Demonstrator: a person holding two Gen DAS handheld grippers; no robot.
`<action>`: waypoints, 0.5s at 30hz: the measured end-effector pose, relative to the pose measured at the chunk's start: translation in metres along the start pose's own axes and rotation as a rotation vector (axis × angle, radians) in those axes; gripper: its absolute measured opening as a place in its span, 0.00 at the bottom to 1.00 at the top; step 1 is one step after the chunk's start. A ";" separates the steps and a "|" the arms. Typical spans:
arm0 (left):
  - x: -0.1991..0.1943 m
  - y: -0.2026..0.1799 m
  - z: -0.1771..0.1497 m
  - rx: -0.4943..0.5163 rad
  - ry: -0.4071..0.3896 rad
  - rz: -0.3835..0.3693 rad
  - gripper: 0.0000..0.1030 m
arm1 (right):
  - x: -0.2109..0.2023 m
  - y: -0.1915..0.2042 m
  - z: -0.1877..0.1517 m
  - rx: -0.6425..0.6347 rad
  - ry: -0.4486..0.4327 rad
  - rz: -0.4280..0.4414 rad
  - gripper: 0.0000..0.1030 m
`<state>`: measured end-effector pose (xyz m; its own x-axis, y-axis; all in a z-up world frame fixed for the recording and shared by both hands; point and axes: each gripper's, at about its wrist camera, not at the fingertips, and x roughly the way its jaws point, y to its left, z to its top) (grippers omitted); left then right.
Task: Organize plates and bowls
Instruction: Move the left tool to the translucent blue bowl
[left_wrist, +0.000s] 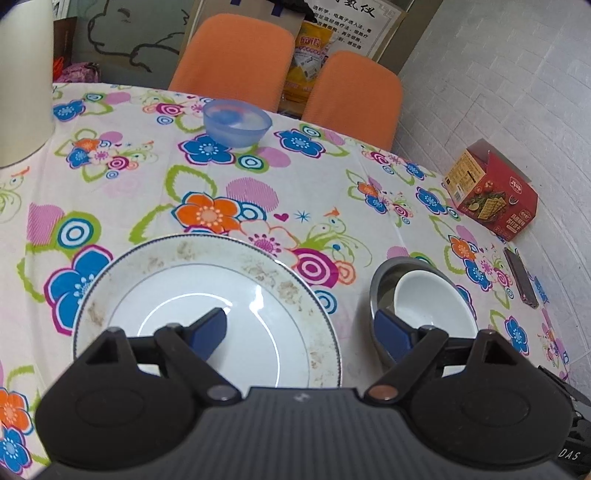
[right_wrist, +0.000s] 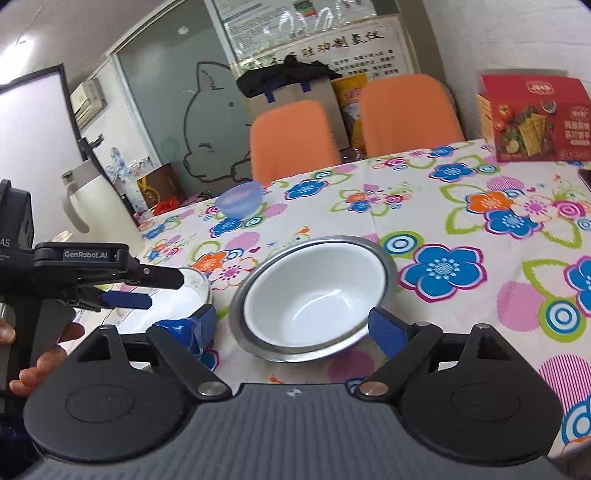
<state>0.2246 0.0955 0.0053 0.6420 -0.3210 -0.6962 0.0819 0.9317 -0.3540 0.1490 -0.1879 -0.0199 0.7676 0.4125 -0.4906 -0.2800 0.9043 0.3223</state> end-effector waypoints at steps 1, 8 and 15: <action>-0.001 0.000 0.001 0.001 -0.001 0.006 0.85 | 0.003 0.003 0.001 -0.014 0.009 0.000 0.74; -0.019 0.004 -0.001 0.021 -0.054 0.041 0.85 | 0.002 0.021 0.005 -0.061 0.002 0.019 0.74; -0.036 0.007 -0.008 0.026 -0.080 0.061 0.85 | -0.004 0.034 0.002 -0.079 -0.003 0.025 0.74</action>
<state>0.1956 0.1127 0.0228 0.7049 -0.2498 -0.6639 0.0601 0.9536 -0.2950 0.1373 -0.1591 -0.0050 0.7612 0.4351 -0.4809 -0.3436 0.8995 0.2698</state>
